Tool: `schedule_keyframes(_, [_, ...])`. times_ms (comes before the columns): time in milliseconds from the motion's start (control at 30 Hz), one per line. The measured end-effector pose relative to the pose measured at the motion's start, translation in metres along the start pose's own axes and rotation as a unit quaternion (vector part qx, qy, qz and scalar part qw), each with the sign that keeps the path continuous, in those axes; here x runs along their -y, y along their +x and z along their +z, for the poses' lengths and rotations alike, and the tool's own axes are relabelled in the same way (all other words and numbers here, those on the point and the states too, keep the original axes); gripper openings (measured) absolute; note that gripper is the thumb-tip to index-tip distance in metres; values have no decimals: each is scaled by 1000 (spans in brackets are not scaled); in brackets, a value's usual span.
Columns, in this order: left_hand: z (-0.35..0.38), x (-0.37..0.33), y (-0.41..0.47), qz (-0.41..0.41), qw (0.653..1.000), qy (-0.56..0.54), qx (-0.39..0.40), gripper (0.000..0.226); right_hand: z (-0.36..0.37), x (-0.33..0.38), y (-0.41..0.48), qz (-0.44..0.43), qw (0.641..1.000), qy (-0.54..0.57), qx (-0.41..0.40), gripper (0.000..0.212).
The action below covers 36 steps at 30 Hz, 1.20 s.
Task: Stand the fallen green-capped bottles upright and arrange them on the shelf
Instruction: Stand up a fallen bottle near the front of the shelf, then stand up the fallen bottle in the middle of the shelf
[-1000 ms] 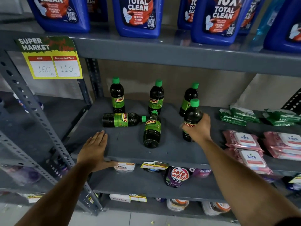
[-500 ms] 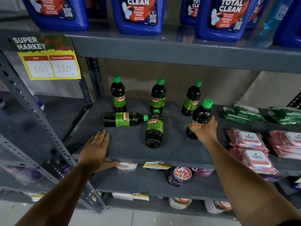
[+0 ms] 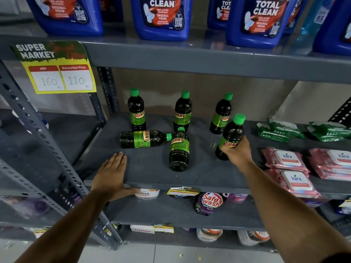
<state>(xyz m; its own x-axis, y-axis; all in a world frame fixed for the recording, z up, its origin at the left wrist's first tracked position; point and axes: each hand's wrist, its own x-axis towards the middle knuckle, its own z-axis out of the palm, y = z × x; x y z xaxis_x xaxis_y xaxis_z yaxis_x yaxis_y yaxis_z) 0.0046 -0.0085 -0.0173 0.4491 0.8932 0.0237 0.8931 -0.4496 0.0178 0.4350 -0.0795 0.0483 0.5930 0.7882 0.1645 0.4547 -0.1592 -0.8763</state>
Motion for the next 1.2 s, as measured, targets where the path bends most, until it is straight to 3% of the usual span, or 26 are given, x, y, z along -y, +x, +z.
schedule_keyframes(167, [-1, 0, -1, 3, 1000, -3, 1, 139, -4, 5, -6, 3, 1000, 4, 16, 42])
schedule_keyframes(233, [-1, 1, -1, 3, 1000, -8, 5, 140, -2, 5, -16, -56, 995, -64, -56, 68])
schedule_keyframes(300, [-4, 6, 0, 11, 1000, -7, 11, 141, 10, 10, -37, -147, 967, -142, -154, 88])
schedule_keyframes(433, [-9, 17, 3, 42, 999, -7, 0, 136, 59, 47, -64, -277, 935, -170, -144, 74])
schedule_keyframes(500, [-6, 18, 3, 43, 999, -9, -2, 131, 84, 68, -61, -199, 966, -165, -30, 72])
schedule_keyframes(533, [-4, 17, 3, 41, 999, -10, -5, 131, 94, 77, -57, -104, 982, -149, 48, 76])
schedule_keyframes(600, [-2, 16, 2, 40, 999, -4, -5, 131, 112, 89, -51, 115, 977, -91, 154, 82])
schedule_keyframes(667, [-3, 16, 2, 37, 999, -2, 0, 132, 124, 94, -44, 220, 962, -35, 160, 81])
schedule_keyframes(767, [-4, 16, 2, 43, 999, 0, -9, 131, 136, 94, -35, 264, 954, 26, 142, 60])
schedule_keyframes(833, [-4, 18, 1, 44, 999, -3, -11, 130, 140, 94, -35, 277, 950, 2, 145, 63])
schedule_keyframes(933, [-4, 17, 1, 46, 998, -18, -24, 128, 144, 98, -37, 253, 953, -144, 83, 73])
schedule_keyframes(1033, [-3, 18, 0, 55, 998, -17, -31, 126, 150, 109, -37, 131, 962, -241, -17, 85])
schedule_keyframes(1100, [-3, 18, 0, 55, 998, -14, -32, 126, 154, 112, -39, 50, 971, -221, -71, 80])
schedule_keyframes(1200, [-3, 17, 1, 46, 998, -20, -28, 128, 161, 103, -42, -1, 981, -154, -114, 83])
